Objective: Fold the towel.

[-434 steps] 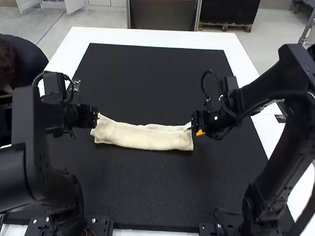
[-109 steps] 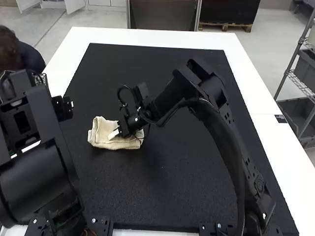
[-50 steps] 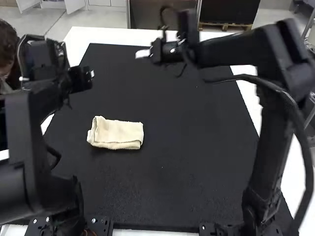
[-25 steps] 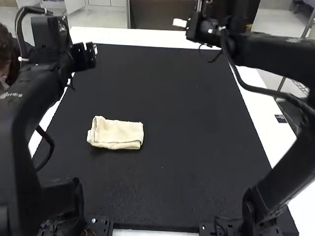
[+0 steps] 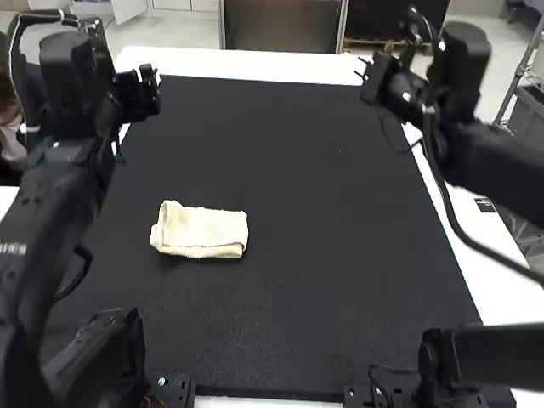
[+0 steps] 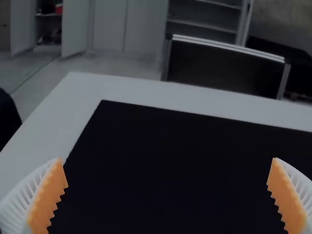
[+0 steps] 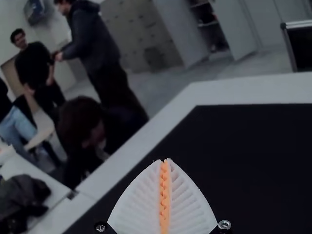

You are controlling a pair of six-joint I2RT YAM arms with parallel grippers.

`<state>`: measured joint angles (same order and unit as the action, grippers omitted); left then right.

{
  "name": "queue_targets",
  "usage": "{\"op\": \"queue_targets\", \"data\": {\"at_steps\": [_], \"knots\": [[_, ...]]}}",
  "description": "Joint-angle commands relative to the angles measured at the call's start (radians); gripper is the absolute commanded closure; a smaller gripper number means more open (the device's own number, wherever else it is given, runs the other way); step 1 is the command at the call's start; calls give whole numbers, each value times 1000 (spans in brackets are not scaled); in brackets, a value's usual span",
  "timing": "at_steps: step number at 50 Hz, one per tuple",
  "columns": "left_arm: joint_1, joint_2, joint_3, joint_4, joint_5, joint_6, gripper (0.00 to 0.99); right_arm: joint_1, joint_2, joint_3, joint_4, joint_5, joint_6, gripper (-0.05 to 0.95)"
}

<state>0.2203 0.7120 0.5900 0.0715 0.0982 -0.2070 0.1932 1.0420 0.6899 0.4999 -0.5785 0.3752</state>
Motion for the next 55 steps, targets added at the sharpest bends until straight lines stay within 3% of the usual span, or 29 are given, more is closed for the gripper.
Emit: {"op": "queue_targets", "data": {"at_steps": [1,22,39,55], "knots": [[-7,-85,-12,7,-28,3,34,-37,-126,-55,29,-11,67,918],[-10,-414,-102,-41,-51,3,34,-94,-496,-182,-20,-18,114,918],[-12,-536,-119,-49,-54,3,34,-106,-680,-188,-73,28,108,916],[-48,-629,-134,-52,-81,15,34,-136,-869,-193,-146,58,67,872]]}}
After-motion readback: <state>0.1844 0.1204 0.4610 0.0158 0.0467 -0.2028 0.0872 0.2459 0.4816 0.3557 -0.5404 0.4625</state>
